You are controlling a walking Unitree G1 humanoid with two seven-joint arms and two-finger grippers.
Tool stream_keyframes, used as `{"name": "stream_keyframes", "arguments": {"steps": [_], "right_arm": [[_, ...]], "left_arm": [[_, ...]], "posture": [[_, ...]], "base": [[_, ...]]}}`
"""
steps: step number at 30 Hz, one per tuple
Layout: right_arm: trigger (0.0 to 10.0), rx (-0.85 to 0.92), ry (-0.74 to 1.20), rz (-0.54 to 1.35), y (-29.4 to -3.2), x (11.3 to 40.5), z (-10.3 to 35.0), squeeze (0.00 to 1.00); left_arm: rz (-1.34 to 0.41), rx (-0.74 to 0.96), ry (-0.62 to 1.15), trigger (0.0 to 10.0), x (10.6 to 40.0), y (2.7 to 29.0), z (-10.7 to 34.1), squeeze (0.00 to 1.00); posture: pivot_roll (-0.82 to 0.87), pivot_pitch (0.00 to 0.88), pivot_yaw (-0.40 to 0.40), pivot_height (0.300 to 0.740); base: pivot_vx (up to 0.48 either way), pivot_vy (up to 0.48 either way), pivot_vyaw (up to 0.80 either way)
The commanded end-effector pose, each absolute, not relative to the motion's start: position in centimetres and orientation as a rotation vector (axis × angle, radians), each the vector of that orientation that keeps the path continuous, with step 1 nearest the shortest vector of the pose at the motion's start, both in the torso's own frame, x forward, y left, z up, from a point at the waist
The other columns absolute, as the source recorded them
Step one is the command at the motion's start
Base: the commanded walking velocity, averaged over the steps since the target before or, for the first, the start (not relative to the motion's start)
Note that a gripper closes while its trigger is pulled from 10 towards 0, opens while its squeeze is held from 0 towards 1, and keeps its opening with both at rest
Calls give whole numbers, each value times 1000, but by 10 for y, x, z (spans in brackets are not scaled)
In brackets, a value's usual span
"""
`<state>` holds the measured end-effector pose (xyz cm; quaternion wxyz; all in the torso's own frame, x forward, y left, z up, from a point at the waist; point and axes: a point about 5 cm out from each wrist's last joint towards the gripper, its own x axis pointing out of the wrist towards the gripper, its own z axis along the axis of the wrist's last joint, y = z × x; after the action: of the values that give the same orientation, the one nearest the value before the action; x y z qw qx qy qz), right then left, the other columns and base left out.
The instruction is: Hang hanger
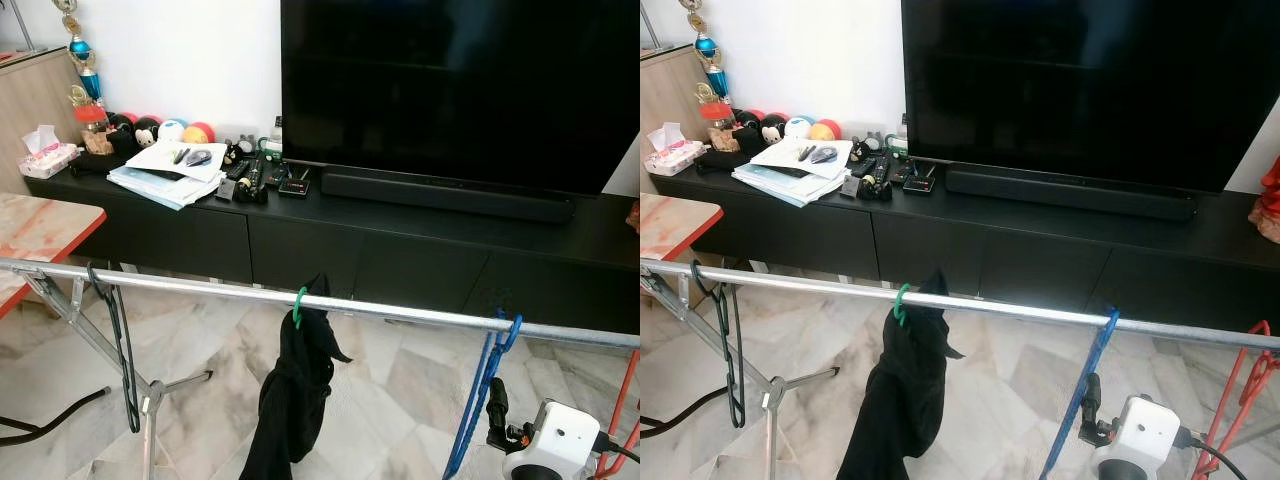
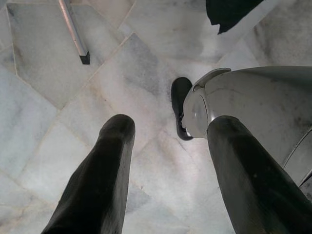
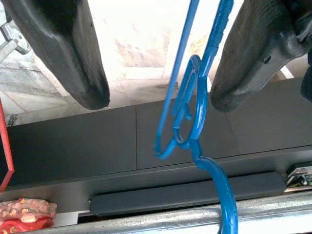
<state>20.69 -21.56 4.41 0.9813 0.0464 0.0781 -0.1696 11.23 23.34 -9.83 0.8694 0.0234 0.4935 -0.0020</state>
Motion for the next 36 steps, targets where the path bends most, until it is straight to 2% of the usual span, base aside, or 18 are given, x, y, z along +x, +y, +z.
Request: {"name": "stream_keyframes", "arguments": {"steps": [1, 11, 36], "right_arm": [[10000, 105, 158, -341, -214, 207, 43, 0], [10000, 103, 160, -340, -215, 208, 42, 0], [10000, 101, 165, -319, -212, 212, 40, 0]], "left_arm": [[-13, 54, 1047, 10000, 108, 233, -100, 0], [-14, 48, 1041, 10000, 108, 232, -100, 0], [-8, 43, 1046, 10000, 105, 236, -100, 0]], "posture": [[128, 0, -16, 740], [130, 0, -17, 740], [130, 0, -19, 740]], "base": [[0, 0, 0], [0, 0, 0], [-279, 0, 0]]}}
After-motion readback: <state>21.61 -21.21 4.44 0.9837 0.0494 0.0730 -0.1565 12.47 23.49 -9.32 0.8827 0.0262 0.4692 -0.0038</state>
